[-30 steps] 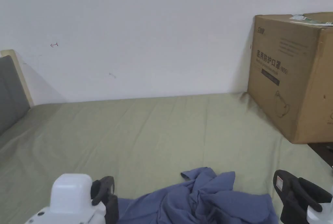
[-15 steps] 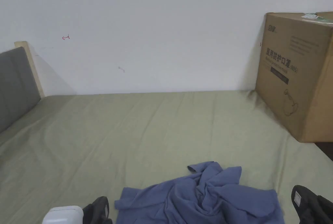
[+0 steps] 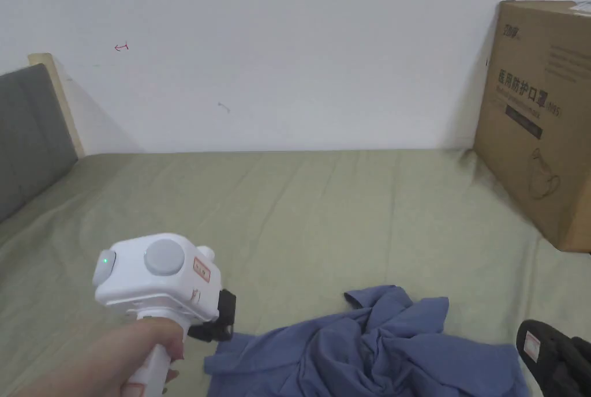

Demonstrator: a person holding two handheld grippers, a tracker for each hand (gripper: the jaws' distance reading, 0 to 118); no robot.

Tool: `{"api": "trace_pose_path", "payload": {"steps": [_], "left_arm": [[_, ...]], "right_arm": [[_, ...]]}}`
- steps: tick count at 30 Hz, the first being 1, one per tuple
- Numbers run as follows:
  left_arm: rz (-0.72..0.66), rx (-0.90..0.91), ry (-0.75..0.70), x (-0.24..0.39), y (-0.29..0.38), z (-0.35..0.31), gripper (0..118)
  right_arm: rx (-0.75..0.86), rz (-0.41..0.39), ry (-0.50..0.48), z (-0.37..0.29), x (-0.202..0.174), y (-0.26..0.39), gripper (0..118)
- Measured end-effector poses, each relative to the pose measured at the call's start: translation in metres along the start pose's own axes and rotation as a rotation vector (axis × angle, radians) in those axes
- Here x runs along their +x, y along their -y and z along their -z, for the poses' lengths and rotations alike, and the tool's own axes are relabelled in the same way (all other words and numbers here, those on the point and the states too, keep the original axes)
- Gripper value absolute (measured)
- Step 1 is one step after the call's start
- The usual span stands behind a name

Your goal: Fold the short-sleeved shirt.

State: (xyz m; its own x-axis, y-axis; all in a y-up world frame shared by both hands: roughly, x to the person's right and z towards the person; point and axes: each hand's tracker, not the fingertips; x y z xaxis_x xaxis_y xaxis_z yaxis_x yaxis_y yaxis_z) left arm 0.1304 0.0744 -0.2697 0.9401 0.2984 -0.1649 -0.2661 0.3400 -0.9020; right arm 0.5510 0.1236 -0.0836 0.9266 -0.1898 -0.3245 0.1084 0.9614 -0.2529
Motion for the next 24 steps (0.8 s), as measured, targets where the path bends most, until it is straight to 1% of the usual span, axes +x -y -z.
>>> {"api": "trace_pose_path", "payload": {"steps": [1,2,3,4,5,7,8,10,12,13,14,15,16,17,19,20,22,23,24], "left_arm": [[-0.02,-0.015,0.028,-0.007,-0.003,0.013,39],[-0.05,-0.044,0.022,-0.013,-0.006,0.03,96],[-0.067,-0.069,-0.018,-0.016,-0.008,0.046,118],[-0.074,-0.047,-0.062,-0.019,-0.009,0.049,113],[-0.04,-0.026,-0.076,-0.02,-0.018,0.061,112],[-0.004,-0.06,-0.135,-0.022,-0.026,0.081,112],[0.003,-0.067,-0.147,-0.023,-0.021,0.1,112],[0.012,-0.088,-0.15,-0.021,-0.022,0.117,111],[0.042,-0.133,-0.093,-0.012,-0.011,0.118,101],[0.069,-0.129,-0.109,-0.004,-0.006,0.118,94],[0.163,-0.1,-0.207,0.007,0.001,0.116,76],[0.258,-0.085,-0.239,0.015,0.008,0.113,62],[0.31,-0.073,-0.217,0.004,0.008,0.126,41],[0.338,-0.045,-0.179,0.005,0.011,0.122,8],[0.283,0.014,-0.055,0.003,0.015,0.113,7],[0.254,0.039,-0.046,0.014,0.019,0.095,7],[0.231,0.096,-0.049,0.014,0.025,0.089,7],[0.227,0.13,-0.051,0.014,0.03,0.085,7],[0.217,0.155,-0.055,0.014,0.047,0.076,7]], "right_arm": [[-0.013,-0.008,-0.002,0.006,0.002,0.004,0],[-0.04,-0.024,0.004,0.012,0.005,0.01,0],[-0.061,-0.035,0.006,0.018,0.007,0.014,0],[-0.063,-0.032,-0.012,0.021,0.011,0.018,0],[-0.07,-0.024,-0.041,0.025,0.015,0.023,0],[-0.087,-0.018,-0.05,0.033,0.018,0.028,0],[-0.105,-0.017,-0.051,0.038,0.019,0.031,0],[-0.135,-0.018,-0.046,0.048,0.02,0.037,0],[-0.158,-0.016,-0.042,0.056,0.02,0.041,0],[-0.164,-0.013,-0.042,0.059,0.02,0.043,0],[-0.172,-0.01,-0.042,0.062,0.02,0.045,0],[-0.179,-0.009,-0.041,0.064,0.02,0.046,0],[-0.182,-0.009,-0.04,0.066,0.019,0.047,0],[-0.183,-0.008,-0.042,0.069,0.019,0.048,0],[-0.181,-0.007,-0.042,0.072,0.018,0.047,0],[-0.178,-0.005,-0.042,0.074,0.018,0.043,0],[-0.171,0.005,-0.059,0.083,0.021,0.032,0],[-0.18,0.001,-0.064,0.096,0.025,0.024,0],[-0.212,-0.022,-0.058,0.111,0.027,0.013,0]]}}
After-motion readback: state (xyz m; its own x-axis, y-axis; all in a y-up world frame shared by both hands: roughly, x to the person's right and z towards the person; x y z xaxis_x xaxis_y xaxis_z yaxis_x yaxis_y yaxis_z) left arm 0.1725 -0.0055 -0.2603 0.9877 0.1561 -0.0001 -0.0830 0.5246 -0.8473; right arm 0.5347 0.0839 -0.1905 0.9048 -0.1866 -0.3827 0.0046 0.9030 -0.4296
